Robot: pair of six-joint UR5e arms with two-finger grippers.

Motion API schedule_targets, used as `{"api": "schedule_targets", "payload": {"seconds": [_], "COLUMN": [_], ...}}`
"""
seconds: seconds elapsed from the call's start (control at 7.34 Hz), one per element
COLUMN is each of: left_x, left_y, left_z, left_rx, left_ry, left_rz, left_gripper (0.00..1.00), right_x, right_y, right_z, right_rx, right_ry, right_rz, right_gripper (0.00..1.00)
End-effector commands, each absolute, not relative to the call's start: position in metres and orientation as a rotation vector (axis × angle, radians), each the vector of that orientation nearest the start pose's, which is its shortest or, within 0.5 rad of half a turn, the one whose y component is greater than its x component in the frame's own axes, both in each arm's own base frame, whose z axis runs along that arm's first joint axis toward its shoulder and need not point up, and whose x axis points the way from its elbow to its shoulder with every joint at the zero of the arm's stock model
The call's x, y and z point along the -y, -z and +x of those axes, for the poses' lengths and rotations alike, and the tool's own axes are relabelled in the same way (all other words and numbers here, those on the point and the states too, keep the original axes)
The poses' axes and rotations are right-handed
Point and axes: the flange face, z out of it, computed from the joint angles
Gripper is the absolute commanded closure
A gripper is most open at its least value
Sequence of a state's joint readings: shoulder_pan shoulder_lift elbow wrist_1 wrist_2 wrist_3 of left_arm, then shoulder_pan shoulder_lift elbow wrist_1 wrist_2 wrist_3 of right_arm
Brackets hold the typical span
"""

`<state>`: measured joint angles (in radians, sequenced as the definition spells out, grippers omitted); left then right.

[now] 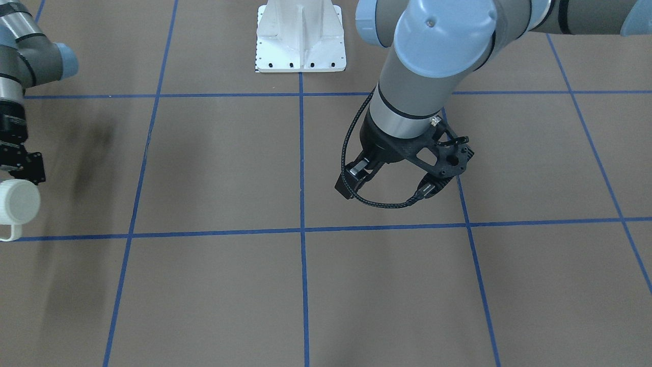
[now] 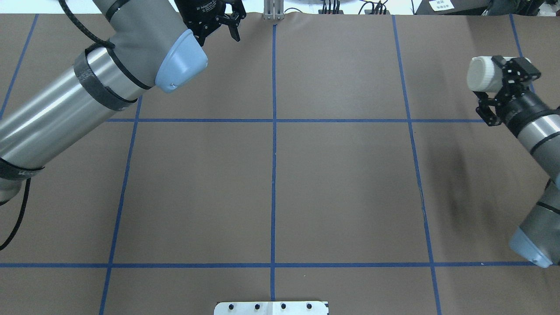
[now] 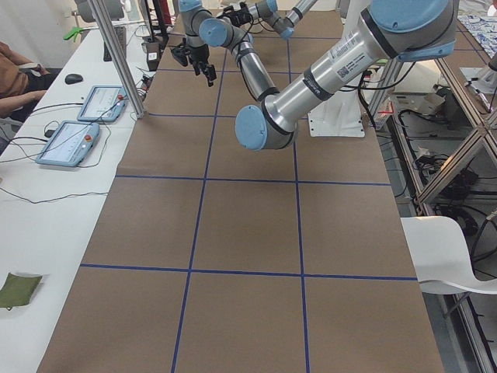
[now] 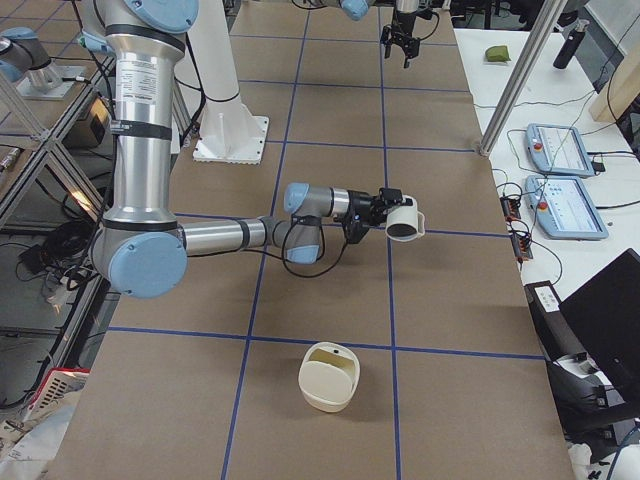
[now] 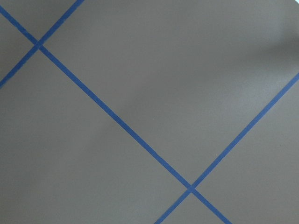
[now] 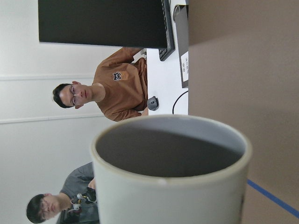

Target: Left arm hands cup to right arm to dump lemon

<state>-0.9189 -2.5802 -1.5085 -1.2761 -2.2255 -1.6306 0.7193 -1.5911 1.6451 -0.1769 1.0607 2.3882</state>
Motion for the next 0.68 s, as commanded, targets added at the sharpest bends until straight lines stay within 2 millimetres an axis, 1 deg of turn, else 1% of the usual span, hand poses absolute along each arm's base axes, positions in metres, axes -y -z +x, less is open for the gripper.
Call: {"api": "schedule_targets", "payload": {"seconds": [0.0, 0.14, 0.27, 0.41, 0.54], "left_x": [0.616, 0.616, 0.618, 0.618, 0.61], "left_y": [-0.073, -0.068, -0.055, -0.037, -0.025], "left_z": [0.385, 0.39, 0.396, 0.4, 0.41], "left_rx": [-0.859, -0.865, -0.872, -0.89, -0.9], "left_ry": [0.688, 0.689, 0.68, 0.667, 0.645], "left_rz": [-0.313, -0.313, -0.31, -0.299, -0.295], "left_gripper": [0.0, 0.0, 0.0, 0.0, 0.0], "right_x": [0.458, 0.462, 0.464, 0.454, 0.438], "right_y": [-0.416, -0.378, -0.343, -0.32, -0.311], "right_z": [-0.32, -0.36, -0.399, -0.435, -0.456], "right_rx": [1.495, 1.446, 1.344, 1.24, 1.153], "right_ry": [-1.274, -1.151, -1.037, -0.893, -0.724], "right_rz": [0.561, 0.619, 0.662, 0.728, 0.837], "right_gripper": [1.0, 1.0, 1.0, 1.0, 1.0]}}
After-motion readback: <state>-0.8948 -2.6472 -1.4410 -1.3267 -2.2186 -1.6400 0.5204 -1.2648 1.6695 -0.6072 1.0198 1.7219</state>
